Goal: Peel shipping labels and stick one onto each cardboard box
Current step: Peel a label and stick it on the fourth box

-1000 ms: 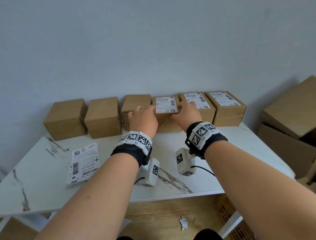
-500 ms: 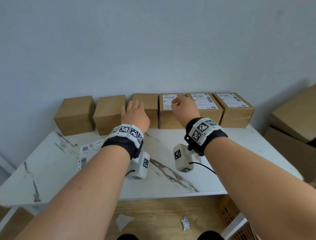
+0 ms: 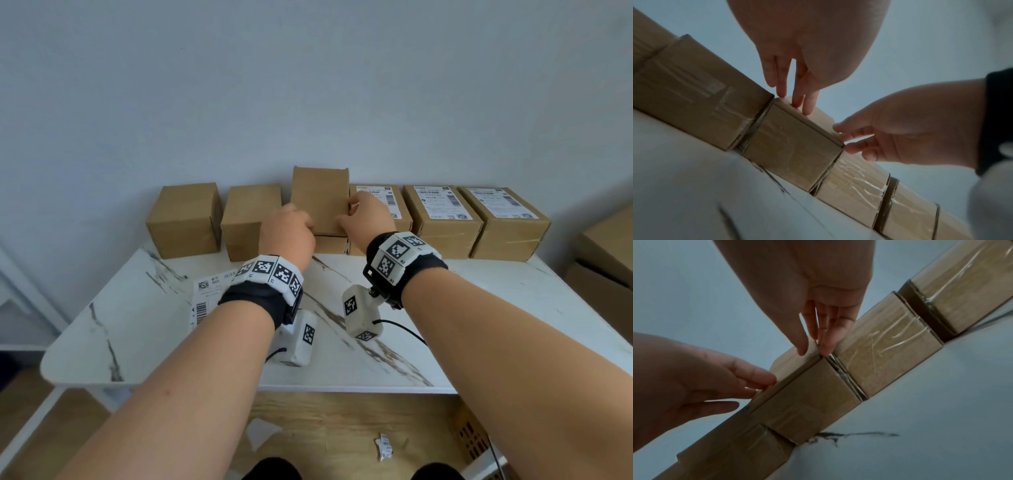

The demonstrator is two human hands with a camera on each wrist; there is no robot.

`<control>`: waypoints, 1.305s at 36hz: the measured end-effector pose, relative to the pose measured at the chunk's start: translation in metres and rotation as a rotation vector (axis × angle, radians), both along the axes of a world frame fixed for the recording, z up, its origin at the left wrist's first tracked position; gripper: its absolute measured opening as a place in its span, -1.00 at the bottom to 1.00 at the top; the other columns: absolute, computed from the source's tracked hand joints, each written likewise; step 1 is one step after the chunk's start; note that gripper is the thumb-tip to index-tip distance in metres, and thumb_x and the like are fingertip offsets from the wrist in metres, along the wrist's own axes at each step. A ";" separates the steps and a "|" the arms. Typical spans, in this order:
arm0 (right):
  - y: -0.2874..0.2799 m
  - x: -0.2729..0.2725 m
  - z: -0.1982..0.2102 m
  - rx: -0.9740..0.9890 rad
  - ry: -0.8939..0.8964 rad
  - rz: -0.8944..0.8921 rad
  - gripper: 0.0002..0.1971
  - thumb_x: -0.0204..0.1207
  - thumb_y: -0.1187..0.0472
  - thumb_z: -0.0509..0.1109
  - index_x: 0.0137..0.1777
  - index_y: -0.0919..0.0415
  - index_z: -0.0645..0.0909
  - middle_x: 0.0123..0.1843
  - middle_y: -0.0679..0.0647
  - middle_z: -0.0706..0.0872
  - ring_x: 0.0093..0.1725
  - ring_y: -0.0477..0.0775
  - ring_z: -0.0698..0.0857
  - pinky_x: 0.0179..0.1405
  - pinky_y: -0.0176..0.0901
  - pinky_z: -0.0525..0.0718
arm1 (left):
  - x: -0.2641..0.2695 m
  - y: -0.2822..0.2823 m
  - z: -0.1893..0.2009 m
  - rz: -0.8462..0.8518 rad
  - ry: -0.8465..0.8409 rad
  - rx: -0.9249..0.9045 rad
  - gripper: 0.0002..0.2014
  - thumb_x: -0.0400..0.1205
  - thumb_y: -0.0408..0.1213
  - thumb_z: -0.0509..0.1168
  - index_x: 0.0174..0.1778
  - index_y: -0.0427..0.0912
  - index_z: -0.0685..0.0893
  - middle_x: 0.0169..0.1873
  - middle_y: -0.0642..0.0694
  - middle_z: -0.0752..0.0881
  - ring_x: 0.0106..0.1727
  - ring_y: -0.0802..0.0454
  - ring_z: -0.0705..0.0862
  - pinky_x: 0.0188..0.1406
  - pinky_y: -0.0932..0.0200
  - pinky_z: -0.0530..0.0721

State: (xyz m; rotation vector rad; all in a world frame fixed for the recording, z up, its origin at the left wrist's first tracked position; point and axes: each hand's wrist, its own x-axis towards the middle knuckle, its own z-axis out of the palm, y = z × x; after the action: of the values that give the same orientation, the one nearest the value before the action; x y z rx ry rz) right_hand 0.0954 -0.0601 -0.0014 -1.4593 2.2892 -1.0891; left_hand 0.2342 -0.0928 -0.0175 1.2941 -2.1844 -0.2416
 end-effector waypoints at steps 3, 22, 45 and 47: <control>-0.003 0.004 -0.004 0.006 0.008 -0.014 -0.64 0.47 0.36 0.36 0.27 0.20 0.50 0.05 0.11 0.66 -0.06 0.08 0.63 -0.34 -0.26 0.46 | 0.001 0.000 -0.001 0.028 0.127 0.041 -0.64 0.67 -0.45 0.05 0.27 -0.17 0.65 0.27 -0.14 0.54 0.18 -0.14 0.61 0.15 0.09 0.56; 0.036 0.019 0.004 0.031 -0.093 -0.005 -0.79 0.42 0.25 0.29 -0.39 0.16 0.35 -0.42 0.07 0.46 -0.41 0.09 0.46 -0.44 -0.22 0.40 | 0.015 0.016 0.010 0.136 0.220 0.233 -0.76 0.56 -0.27 0.19 0.00 -0.35 0.63 -0.04 -0.31 0.69 -0.21 -0.21 0.63 -0.46 0.14 0.40; 0.130 0.051 -0.001 0.105 -0.045 -0.026 -0.66 0.60 0.07 0.28 0.25 0.29 0.53 0.01 0.11 0.65 -0.05 0.12 0.59 -0.20 -0.15 0.47 | 0.052 0.111 0.008 0.017 0.239 0.432 -0.65 0.75 -0.22 0.05 0.34 -0.28 0.57 0.21 -0.22 0.66 0.19 -0.22 0.63 0.02 0.13 0.51; 0.133 0.052 0.000 0.135 -0.043 -0.026 -0.62 0.59 0.11 0.28 0.31 0.32 0.53 -0.01 0.12 0.65 -0.09 0.11 0.60 -0.26 -0.18 0.48 | 0.055 0.114 0.009 0.002 0.220 0.467 -0.59 0.76 -0.21 0.04 0.50 -0.26 0.45 0.39 -0.21 0.57 0.29 -0.20 0.60 0.23 0.08 0.56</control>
State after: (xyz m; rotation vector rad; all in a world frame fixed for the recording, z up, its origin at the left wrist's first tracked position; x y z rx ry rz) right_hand 0.1476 0.0724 -0.0016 -1.3461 2.3091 -0.9434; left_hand 0.2890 0.0217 -0.0083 1.4299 -2.0027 -0.8928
